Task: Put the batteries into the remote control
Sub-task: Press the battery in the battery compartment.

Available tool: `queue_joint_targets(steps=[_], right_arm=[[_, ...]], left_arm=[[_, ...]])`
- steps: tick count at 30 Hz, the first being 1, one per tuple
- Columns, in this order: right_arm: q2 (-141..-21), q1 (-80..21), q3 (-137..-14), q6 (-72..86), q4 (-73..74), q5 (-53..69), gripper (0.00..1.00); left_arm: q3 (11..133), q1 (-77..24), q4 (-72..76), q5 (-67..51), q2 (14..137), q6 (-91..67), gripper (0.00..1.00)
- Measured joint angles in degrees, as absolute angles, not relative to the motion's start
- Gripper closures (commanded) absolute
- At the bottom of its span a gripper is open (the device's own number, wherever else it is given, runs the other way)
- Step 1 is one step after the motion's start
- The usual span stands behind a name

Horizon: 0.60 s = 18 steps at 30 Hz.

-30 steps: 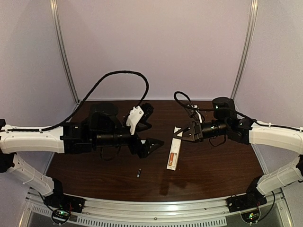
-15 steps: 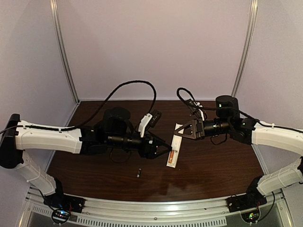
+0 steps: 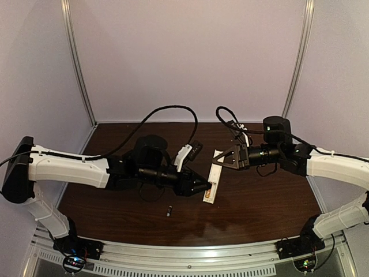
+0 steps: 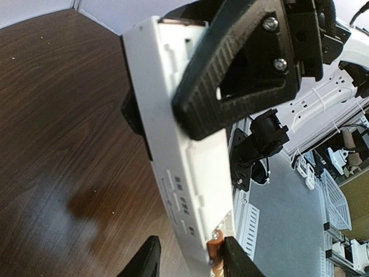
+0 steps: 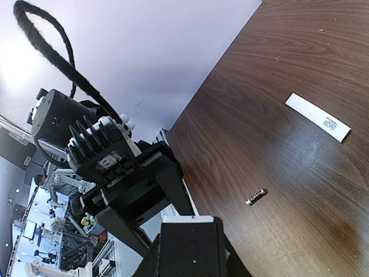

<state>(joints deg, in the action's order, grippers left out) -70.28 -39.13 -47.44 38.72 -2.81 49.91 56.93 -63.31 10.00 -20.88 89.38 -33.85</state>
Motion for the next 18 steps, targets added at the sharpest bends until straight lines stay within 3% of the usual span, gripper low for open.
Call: queue_joint_targets(steps=[6, 13, 15, 18], right_arm=[[-70.3, -39.1, -47.4, 38.7, -2.8, 49.4, 1.00], [-70.3, -38.6, -47.4, 38.5, -2.3, 49.0, 1.00], [-70.3, -38.5, -47.4, 38.7, -2.3, 49.0, 1.00], [-70.3, -38.5, -47.4, 39.0, -2.4, 49.0, 1.00]], left_arm=[[57.7, -63.3, 9.9, -21.0, 89.9, -34.3, 0.77], [58.4, -63.3, 9.1, -20.8, 90.5, -34.2, 0.82], [58.5, -63.3, 8.9, -20.5, 90.5, -34.2, 0.78], [58.8, -63.3, 8.6, -20.2, 90.6, -33.3, 0.56]])
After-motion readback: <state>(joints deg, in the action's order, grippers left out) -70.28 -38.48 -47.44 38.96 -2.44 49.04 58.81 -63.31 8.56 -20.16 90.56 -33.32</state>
